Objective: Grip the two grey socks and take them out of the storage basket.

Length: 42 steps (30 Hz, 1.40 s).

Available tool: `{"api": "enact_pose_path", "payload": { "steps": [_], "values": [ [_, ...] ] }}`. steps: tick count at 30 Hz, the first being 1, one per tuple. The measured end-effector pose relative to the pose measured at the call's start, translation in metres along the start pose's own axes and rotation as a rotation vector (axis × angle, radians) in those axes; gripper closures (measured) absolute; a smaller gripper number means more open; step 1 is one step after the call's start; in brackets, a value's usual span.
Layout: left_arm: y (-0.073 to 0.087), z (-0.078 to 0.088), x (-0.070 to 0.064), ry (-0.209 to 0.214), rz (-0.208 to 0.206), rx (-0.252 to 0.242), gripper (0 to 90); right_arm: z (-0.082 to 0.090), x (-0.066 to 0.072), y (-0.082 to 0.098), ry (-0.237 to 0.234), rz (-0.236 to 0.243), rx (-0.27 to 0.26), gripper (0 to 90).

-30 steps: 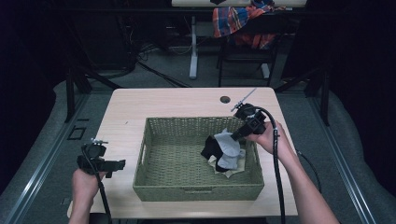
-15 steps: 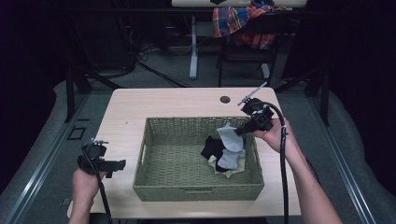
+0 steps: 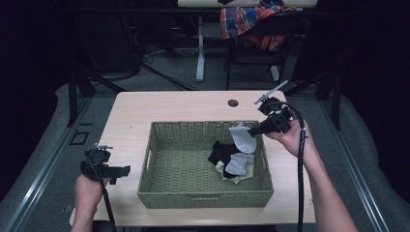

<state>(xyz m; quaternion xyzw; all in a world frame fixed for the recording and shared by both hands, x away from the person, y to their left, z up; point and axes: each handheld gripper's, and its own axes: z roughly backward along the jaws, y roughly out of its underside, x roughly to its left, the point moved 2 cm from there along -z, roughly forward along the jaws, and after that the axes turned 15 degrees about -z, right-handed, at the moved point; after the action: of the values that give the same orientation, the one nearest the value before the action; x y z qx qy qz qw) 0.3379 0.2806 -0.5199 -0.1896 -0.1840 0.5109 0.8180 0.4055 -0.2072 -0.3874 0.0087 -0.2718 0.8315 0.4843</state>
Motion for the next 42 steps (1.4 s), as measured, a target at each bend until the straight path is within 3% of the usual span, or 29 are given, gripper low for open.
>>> {"api": "enact_pose_path", "payload": {
  "steps": [6,26,42],
  "values": [
    [0.000,0.000,0.000,0.001,0.000,0.001,0.2,0.009,-0.005,0.001,0.003,-0.003,-0.013,85.4],
    [0.000,0.000,0.000,0.002,-0.002,0.004,0.2,0.050,-0.039,0.017,0.027,-0.098,-0.111,85.5],
    [0.000,0.000,0.000,0.000,-0.003,0.004,0.2,0.073,-0.077,0.037,0.092,-0.199,-0.164,85.6]
  ]
}}
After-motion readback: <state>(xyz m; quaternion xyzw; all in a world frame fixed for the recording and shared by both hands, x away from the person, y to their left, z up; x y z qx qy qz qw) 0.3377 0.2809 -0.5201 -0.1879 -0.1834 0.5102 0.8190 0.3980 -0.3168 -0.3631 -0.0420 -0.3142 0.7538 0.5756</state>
